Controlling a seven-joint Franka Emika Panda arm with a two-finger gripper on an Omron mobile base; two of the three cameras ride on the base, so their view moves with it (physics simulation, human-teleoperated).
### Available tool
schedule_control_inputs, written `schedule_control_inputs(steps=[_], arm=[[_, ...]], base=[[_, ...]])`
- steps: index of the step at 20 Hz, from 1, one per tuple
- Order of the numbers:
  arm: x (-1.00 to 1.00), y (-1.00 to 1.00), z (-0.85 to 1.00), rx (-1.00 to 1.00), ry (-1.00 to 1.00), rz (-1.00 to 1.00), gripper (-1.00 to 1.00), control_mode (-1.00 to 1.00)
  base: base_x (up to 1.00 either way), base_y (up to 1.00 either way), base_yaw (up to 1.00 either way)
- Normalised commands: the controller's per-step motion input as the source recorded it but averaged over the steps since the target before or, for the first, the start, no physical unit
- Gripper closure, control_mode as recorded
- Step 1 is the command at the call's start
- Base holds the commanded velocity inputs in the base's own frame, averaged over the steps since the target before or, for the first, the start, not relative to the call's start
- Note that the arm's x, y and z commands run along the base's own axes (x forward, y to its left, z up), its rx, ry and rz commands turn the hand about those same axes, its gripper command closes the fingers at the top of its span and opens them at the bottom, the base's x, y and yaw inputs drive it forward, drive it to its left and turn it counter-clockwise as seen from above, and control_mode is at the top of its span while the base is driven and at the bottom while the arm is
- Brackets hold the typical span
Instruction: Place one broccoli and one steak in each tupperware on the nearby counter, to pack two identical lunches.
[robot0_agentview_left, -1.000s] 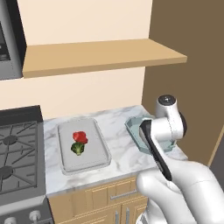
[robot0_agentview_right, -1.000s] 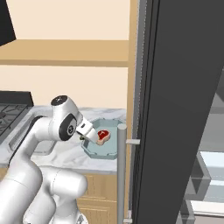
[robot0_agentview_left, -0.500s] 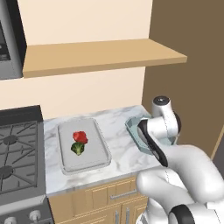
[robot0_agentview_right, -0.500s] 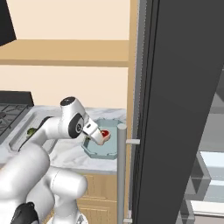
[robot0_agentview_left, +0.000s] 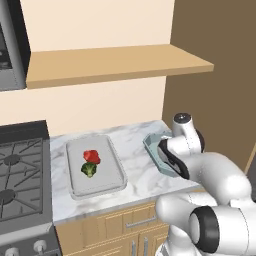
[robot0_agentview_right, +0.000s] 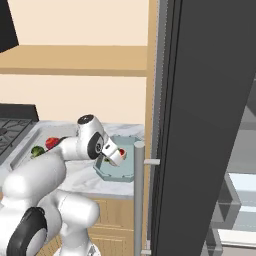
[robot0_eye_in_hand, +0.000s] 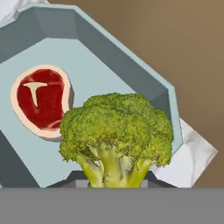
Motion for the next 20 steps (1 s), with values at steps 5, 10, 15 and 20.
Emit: schedule_control_inputs(steps=[5, 10, 15, 20], arm=[[0.27, -0.17, -0.24, 0.00, 0.00, -0.04, 1.00, -1.00], [0.30, -0.16, -0.20, 0.00, 0.00, -0.05, 1.00, -1.00], [0.30, -0.18, -0.19, 0.00, 0.00, -0.04, 1.00, -1.00], [0.31, -0.05, -0.24, 0.00, 0.00, -0.05, 1.00, -1.00]], base=[[0.00, 0.00, 0.00], [0.00, 0.00, 0.00], [0.00, 0.00, 0.00], [0.00, 0.00, 0.00]])
